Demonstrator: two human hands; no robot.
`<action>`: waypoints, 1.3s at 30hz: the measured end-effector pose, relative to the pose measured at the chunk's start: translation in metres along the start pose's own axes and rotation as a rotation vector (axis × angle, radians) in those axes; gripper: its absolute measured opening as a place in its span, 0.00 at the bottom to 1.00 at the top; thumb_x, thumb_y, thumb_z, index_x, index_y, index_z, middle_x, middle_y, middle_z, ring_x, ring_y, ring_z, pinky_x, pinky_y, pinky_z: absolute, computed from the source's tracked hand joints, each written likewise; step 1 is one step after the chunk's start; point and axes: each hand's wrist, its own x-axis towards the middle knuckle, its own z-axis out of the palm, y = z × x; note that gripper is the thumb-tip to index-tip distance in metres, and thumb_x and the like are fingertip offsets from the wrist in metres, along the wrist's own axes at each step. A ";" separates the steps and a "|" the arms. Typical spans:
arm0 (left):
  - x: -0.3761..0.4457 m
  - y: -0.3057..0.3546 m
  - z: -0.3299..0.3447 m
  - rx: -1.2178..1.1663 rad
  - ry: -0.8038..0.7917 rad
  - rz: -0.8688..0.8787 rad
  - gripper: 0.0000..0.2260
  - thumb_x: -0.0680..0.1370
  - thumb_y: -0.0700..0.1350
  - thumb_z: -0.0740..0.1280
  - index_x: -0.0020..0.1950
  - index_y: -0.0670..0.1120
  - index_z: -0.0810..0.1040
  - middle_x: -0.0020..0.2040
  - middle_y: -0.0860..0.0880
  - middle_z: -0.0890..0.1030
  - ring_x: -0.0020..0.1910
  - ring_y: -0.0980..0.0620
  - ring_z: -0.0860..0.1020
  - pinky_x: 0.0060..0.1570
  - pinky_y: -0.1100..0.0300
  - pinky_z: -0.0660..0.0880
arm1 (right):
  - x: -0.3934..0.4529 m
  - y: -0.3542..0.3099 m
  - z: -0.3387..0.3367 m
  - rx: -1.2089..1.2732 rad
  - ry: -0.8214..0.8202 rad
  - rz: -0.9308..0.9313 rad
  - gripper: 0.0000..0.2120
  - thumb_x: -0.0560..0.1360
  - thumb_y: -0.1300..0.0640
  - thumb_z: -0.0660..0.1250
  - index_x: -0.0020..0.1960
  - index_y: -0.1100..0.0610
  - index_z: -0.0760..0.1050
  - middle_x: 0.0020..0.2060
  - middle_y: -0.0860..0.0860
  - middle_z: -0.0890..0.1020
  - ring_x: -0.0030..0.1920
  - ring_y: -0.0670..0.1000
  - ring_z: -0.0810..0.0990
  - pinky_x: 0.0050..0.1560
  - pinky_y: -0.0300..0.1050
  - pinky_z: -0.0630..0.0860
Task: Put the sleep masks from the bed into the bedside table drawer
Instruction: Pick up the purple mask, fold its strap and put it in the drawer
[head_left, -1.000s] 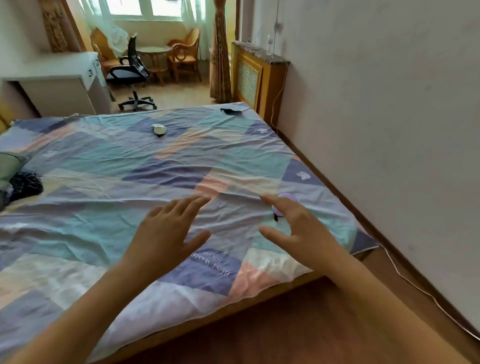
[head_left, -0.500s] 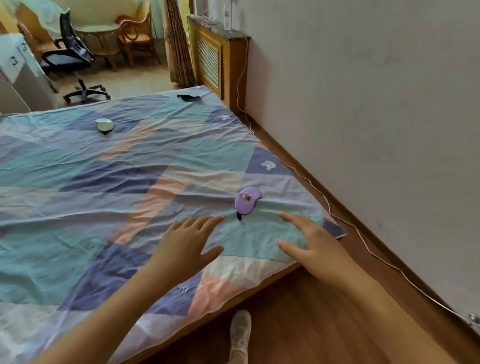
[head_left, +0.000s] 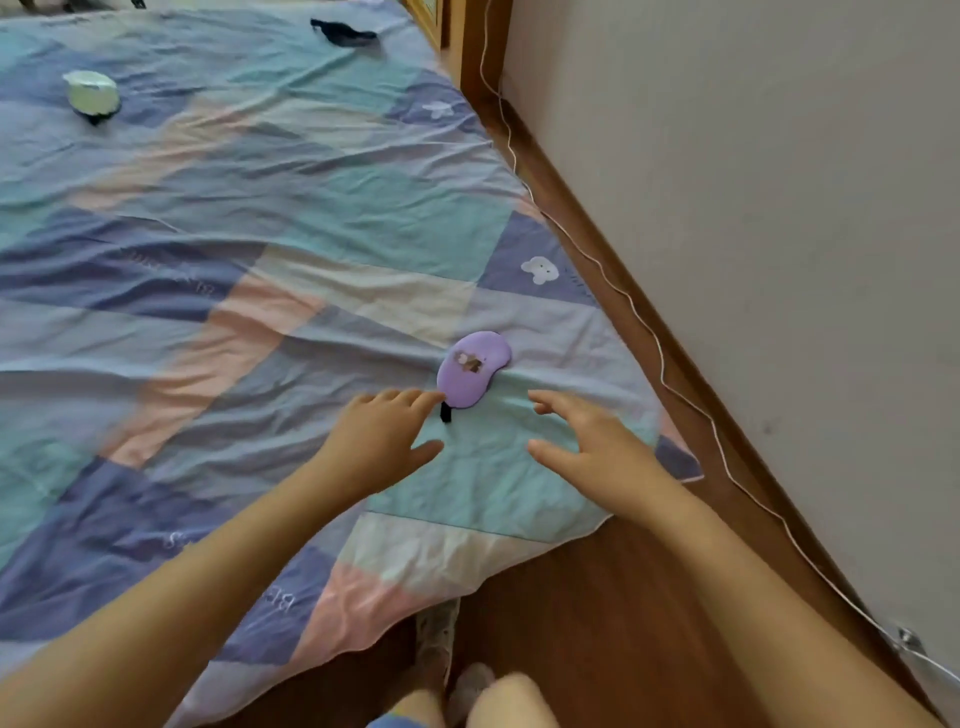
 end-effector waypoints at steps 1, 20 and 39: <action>0.013 -0.002 0.005 -0.010 -0.027 -0.019 0.26 0.77 0.59 0.59 0.73 0.53 0.60 0.70 0.52 0.70 0.67 0.48 0.70 0.61 0.53 0.66 | 0.013 0.006 0.003 -0.014 -0.031 0.013 0.26 0.76 0.47 0.64 0.72 0.45 0.63 0.66 0.44 0.73 0.67 0.47 0.70 0.66 0.47 0.69; 0.212 -0.072 0.182 -0.149 -0.107 -0.268 0.25 0.77 0.55 0.61 0.71 0.49 0.63 0.66 0.47 0.73 0.65 0.44 0.69 0.57 0.50 0.66 | 0.257 0.147 0.138 0.123 -0.214 0.182 0.28 0.74 0.55 0.68 0.72 0.51 0.63 0.63 0.53 0.76 0.65 0.51 0.73 0.62 0.45 0.69; 0.223 -0.062 0.135 -0.627 0.297 -0.229 0.17 0.67 0.48 0.76 0.55 0.53 0.81 0.38 0.57 0.78 0.41 0.58 0.71 0.44 0.63 0.69 | 0.276 0.142 0.098 0.189 0.289 -0.042 0.04 0.72 0.60 0.70 0.47 0.58 0.81 0.44 0.54 0.79 0.45 0.52 0.77 0.48 0.39 0.73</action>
